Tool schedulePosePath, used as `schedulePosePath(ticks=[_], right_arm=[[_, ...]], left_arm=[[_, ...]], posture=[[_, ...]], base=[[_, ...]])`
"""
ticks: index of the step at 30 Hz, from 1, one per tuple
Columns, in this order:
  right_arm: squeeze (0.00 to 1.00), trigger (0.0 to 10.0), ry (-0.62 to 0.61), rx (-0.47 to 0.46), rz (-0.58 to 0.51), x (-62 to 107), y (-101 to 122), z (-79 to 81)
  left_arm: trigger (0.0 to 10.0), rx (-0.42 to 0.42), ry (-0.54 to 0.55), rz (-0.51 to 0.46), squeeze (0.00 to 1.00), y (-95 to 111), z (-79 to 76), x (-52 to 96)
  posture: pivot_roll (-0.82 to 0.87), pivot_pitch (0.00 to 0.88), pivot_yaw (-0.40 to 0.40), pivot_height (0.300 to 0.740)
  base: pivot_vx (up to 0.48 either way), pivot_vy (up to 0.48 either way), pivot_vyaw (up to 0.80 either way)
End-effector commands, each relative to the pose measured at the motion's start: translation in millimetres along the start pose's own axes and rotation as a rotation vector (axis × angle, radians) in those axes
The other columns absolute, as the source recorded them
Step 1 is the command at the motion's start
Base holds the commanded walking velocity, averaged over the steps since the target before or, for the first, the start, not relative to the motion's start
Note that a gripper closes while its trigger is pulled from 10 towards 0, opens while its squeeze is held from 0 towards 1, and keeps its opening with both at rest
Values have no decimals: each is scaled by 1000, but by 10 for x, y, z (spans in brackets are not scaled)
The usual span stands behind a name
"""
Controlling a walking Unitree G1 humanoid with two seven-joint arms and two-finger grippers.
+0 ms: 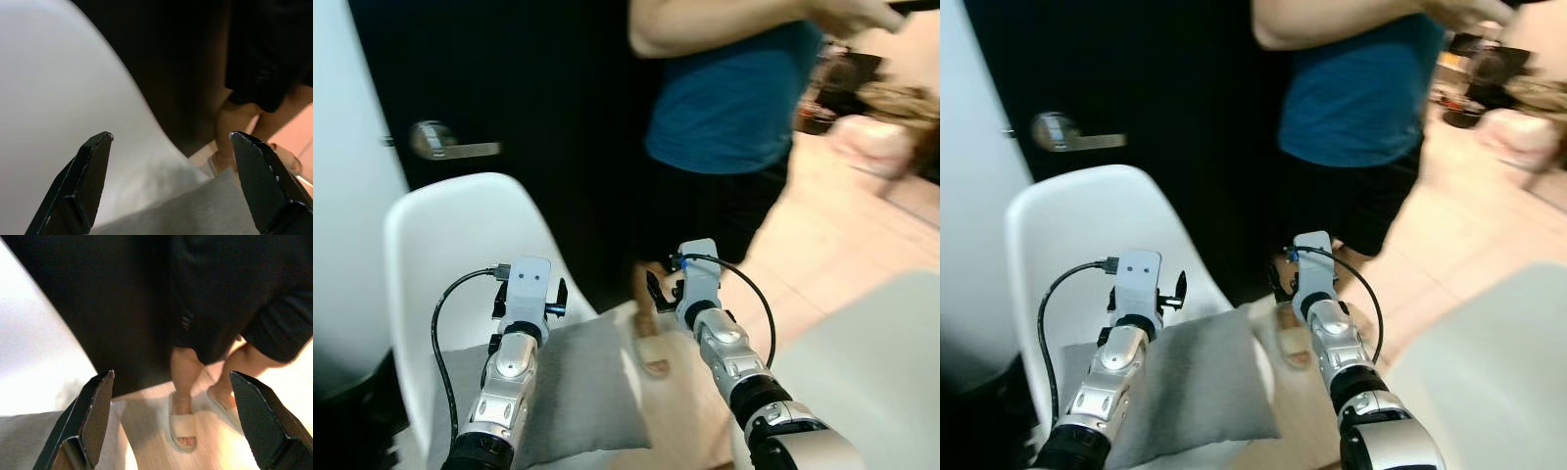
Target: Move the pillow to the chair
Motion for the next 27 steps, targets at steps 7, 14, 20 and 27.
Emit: schedulePosePath(ticks=[7, 14, 20, 27], right_arm=[[0, 10000, -17, -8, 22, 24, -60, -58], [0, 10000, -16, -7, 23, 22, -59, -57], [0, 10000, -19, -8, 28, 18, -60, -60], [0, 10000, -23, -7, 30, 10, -53, -55]], left_arm=[[10000, -2, -8, 6, 0, -26, -37, 10], [10000, -3, -8, 8, 0, -36, -41, 11], [10000, -1, -6, 9, 0, -35, -37, 6], [10000, 5, -6, 14, 0, -44, -27, 0]], posture=[[12, 0, -112, 740], [13, 0, -114, 740], [10, 0, -114, 740], [11, 0, -104, 740]], base=[[0, 0, -800], [0, 0, -800], [0, 0, -800], [0, 0, -800]])
Point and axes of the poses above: a point about 5 cm out from each wrist's last joint towards the gripper, its own x axis pointing back from the gripper into the wrist, its own y axis along the axis of the wrist's last joint, z = x × y, the point moved 3 cm from there along -x, pointing out of the wrist towards the gripper, and after that the axes turned 5 degrees about -x, right-handed, at the moved point
